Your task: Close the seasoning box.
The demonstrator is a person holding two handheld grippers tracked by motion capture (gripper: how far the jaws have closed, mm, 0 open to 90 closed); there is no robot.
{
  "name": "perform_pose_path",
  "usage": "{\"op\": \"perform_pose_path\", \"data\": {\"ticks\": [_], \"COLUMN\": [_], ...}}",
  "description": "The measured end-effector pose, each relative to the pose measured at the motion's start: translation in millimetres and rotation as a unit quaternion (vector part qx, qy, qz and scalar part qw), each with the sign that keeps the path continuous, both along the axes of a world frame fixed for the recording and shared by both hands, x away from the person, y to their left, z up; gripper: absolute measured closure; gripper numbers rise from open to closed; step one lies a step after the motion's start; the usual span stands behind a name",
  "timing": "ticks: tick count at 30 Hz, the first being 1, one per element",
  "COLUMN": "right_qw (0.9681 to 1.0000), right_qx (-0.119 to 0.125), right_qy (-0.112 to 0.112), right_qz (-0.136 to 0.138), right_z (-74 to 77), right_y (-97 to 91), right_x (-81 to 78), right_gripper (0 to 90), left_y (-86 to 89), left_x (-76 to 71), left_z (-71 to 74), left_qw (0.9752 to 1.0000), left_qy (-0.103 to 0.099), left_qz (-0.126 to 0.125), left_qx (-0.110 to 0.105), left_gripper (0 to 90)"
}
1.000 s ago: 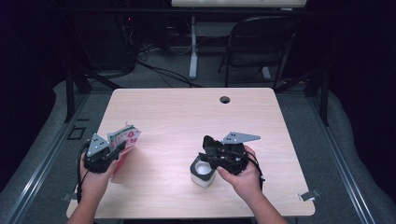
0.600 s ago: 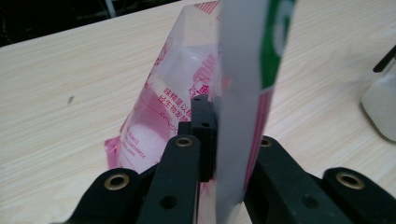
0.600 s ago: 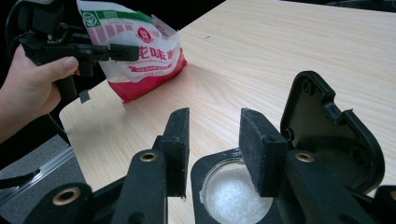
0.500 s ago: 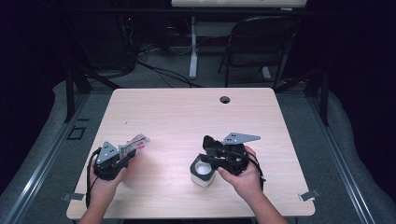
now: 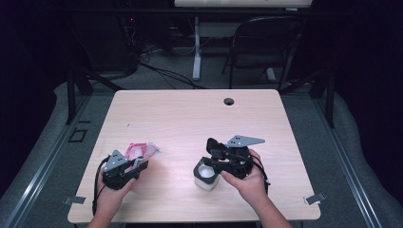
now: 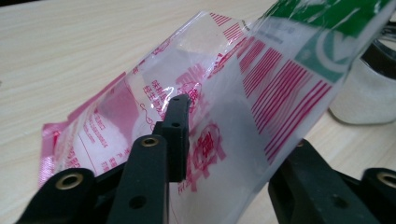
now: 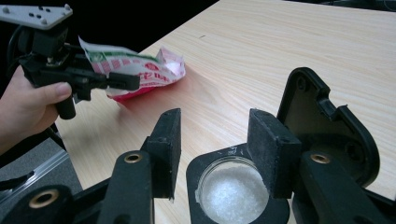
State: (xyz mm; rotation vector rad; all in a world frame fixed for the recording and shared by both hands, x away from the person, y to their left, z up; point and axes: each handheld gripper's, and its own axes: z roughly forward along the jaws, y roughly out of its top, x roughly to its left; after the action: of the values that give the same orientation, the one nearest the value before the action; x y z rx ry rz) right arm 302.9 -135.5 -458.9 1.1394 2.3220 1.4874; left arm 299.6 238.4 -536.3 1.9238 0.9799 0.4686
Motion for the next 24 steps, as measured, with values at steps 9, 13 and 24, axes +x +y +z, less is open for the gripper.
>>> {"op": "perform_pose_path", "data": {"ticks": [9, 13, 24], "right_qw": [0.9999, 0.9999, 0.9999], "right_qx": [-0.008, -0.014, -0.007], "right_qy": [-0.003, -0.006, -0.006], "right_qz": [0.007, 0.008, 0.009], "right_z": [-1.3, 0.0, 11.8], "right_y": [8.2, 9.0, 3.4], "right_x": [2.3, 1.6, 5.4], "right_gripper": [49.3, 48.5, 52.2], "left_y": [-6.0, -10.1, -14.5], "left_x": [-0.9, -4.2, -9.8], "left_z": [-10.4, -10.6, -5.5], "left_qw": [0.9998, 0.9991, 0.9986], "left_qy": [0.007, 0.008, 0.014], "left_qz": [-0.02, -0.041, -0.047], "left_qx": [0.002, 0.001, -0.018], "left_gripper": [51.6, 49.1, 42.5]}}
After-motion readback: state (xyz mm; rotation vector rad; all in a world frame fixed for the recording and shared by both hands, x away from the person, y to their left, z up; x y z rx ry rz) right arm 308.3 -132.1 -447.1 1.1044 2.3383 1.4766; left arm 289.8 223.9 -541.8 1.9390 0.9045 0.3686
